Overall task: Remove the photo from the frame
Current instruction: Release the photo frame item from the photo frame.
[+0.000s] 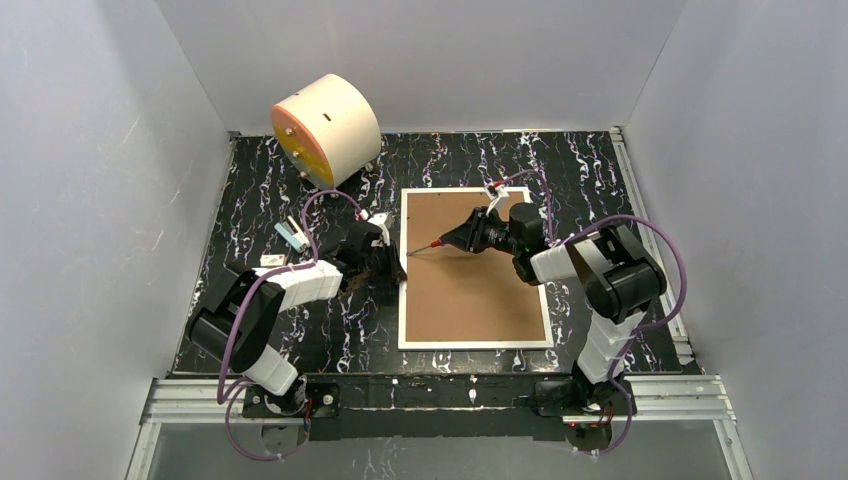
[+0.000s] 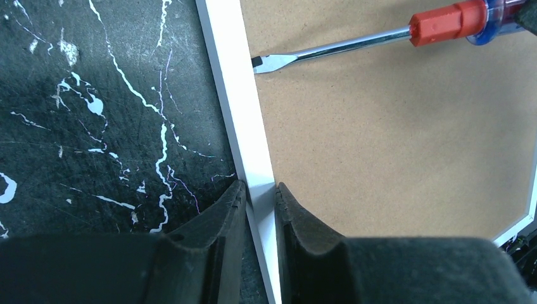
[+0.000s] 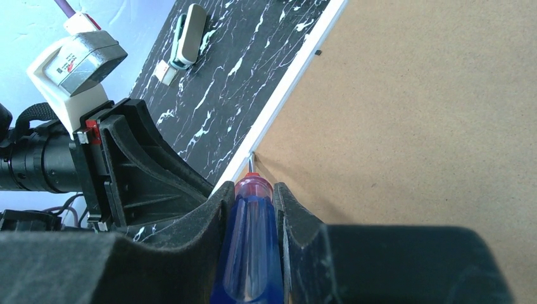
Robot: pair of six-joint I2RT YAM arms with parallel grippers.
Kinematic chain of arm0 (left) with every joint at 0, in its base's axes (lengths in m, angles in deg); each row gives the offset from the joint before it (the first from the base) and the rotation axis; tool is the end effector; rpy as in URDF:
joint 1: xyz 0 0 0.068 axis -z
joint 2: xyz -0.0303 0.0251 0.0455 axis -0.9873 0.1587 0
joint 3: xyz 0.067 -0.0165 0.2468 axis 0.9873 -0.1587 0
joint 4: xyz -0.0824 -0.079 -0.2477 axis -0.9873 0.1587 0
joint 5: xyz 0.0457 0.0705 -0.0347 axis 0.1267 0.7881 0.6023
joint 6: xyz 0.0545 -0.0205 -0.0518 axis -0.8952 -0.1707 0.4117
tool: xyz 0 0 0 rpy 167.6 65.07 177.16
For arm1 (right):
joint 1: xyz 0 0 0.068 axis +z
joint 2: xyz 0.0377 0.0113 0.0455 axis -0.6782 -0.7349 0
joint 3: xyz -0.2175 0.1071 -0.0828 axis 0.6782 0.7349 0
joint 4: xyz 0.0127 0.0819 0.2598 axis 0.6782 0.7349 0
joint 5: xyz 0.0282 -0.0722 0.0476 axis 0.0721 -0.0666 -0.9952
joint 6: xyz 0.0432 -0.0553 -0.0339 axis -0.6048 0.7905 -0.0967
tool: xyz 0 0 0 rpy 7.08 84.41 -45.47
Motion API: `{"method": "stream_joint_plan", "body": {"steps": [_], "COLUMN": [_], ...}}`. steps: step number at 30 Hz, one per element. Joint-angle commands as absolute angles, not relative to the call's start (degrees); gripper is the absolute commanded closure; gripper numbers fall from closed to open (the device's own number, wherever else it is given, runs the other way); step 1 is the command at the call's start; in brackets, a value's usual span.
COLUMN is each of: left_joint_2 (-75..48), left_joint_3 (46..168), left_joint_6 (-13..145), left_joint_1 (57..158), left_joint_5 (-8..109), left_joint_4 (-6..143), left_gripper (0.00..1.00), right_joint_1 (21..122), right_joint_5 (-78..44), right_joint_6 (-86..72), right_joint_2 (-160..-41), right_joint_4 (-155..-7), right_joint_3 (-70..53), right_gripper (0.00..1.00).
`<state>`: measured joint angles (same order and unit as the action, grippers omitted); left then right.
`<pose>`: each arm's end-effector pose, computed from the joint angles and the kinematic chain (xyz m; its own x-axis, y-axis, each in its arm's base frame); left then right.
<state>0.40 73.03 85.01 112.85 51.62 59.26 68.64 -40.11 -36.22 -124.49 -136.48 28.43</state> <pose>0.2781 -0.1837 0.1102 -0.7755 -0.1123 -0.6213 0.2478 0.8509 -0.4632 0.3199 0.1929 0.1171 -0.6197 0.2623 -0.7397 -0.5673 0.5015 0.6531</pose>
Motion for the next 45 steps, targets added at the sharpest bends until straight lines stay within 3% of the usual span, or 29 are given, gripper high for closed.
{"method": "stream_joint_plan", "body": {"steps": [1,7,18,30,39,45], "left_joint_2": [2.8,3.1,3.3,0.7,-2.6,-4.8], "left_joint_3": [71.2,71.5,70.1,67.9,65.5,61.7], "left_joint_6": [81.3,79.5,79.9,80.7,78.5,78.2], "left_joint_1": [112.6,112.6,112.6,112.6,112.6,113.0], "left_joint_5": [54.9,54.0,53.4,53.6,50.1,47.0], "left_joint_4": [65.8,65.8,63.4,62.3,63.7,64.5], "left_gripper": [0.91,0.96,1.00,1.00,1.00,1.00], "right_joint_1": [68.9,70.2,83.2,91.9,90.0,83.2], "right_joint_5": [-39.2,-38.5,-18.8,-8.5,-4.1,-13.4], "right_joint_6": [-32.7,-28.3,-14.2,-11.6,-13.2,-19.8], "right_joint_2": [-128.0,-126.6,-124.6,-127.6,-120.6,-112.1], "right_joint_4": [-132.4,-126.3,-101.2,-93.8,-89.8,-95.9], "right_joint_3": [27.6,25.1,10.3,-0.1,-0.7,9.2], "right_gripper": [0.99,0.99,0.99,0.99,0.99,0.99]}}
